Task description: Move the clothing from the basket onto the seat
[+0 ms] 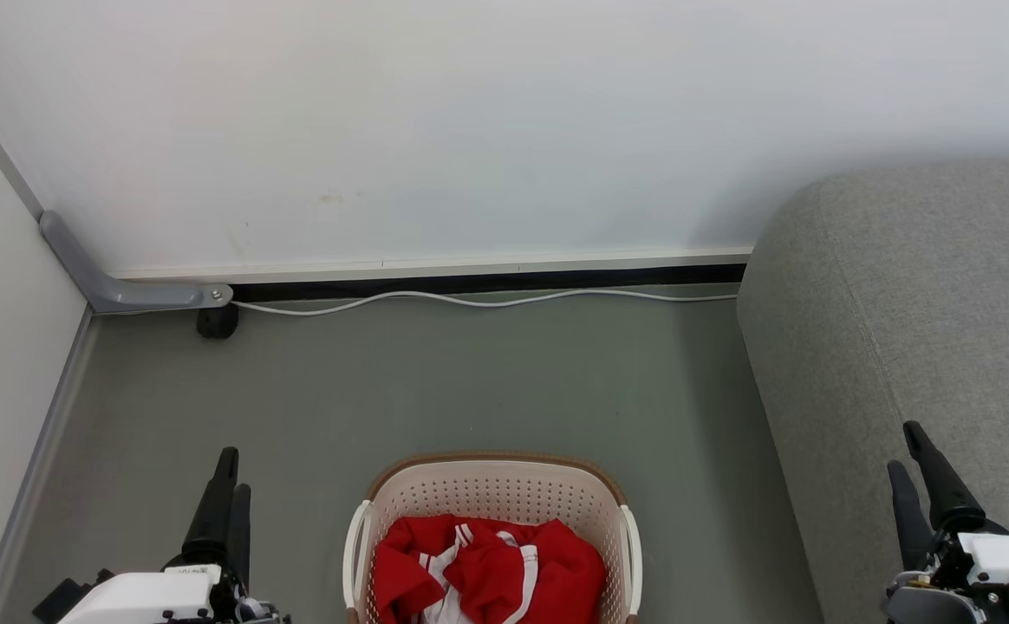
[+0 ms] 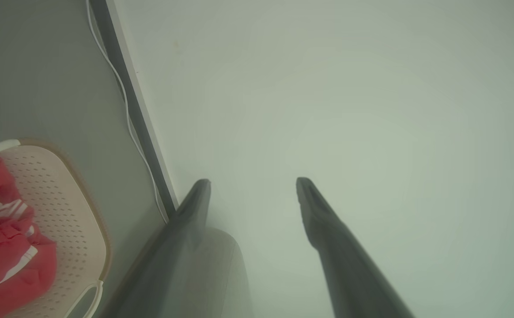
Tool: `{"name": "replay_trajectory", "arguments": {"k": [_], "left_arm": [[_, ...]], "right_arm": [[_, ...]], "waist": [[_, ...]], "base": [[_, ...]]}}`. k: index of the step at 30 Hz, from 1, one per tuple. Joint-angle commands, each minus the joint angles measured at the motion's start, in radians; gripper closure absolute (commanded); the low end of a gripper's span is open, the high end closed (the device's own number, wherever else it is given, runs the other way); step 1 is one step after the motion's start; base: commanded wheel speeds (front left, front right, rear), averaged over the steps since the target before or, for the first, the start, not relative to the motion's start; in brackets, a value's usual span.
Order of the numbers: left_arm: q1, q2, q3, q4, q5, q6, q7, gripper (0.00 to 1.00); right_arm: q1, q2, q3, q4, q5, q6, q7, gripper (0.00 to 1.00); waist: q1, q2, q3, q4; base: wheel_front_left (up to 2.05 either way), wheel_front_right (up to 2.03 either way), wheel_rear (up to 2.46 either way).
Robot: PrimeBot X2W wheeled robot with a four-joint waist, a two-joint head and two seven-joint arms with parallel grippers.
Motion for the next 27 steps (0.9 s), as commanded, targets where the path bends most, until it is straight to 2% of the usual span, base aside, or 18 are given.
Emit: {"name": "replay_trajectory", "arguments": {"k": [1, 12, 21, 27], "left_arm": [[-0.063, 0.013, 0.001, -0.025, 0.014, -0.002, -0.007, 0.0], [-0.084, 0.015, -0.011, -0.022, 0.099, -0.003, -0.041, 0.0], [-0.099, 0.017, -0.009, -0.015, 0.233, -0.003, -0.068, 0.0], [-0.107, 0.018, 0.003, -0.015, 0.344, -0.003, -0.086, 0.0]], "right_arm": [[-0.045, -0.023, 0.006, -0.034, -0.014, 0.003, -0.007, 0.0], [-0.067, -0.072, 0.062, -0.038, -0.05, 0.005, -0.061, 0.0], [-0.095, -0.127, 0.135, -0.019, -0.103, 0.006, -0.115, 0.0], [-0.115, -0.143, 0.14, -0.005, -0.184, 0.007, -0.134, 0.0]], "waist": [[-0.0002, -0.0001, 0.0, 0.0], [-0.0002, -0.0001, 0.005, -0.001], [-0.0002, -0.0001, 0.007, -0.001], [-0.0002, -0.0001, 0.009, -0.004]], "base": [[0.0, 0.0, 0.0], [0.0, 0.0, 0.0], [0.0, 0.0, 0.0], [0.0, 0.0, 0.0]]}}
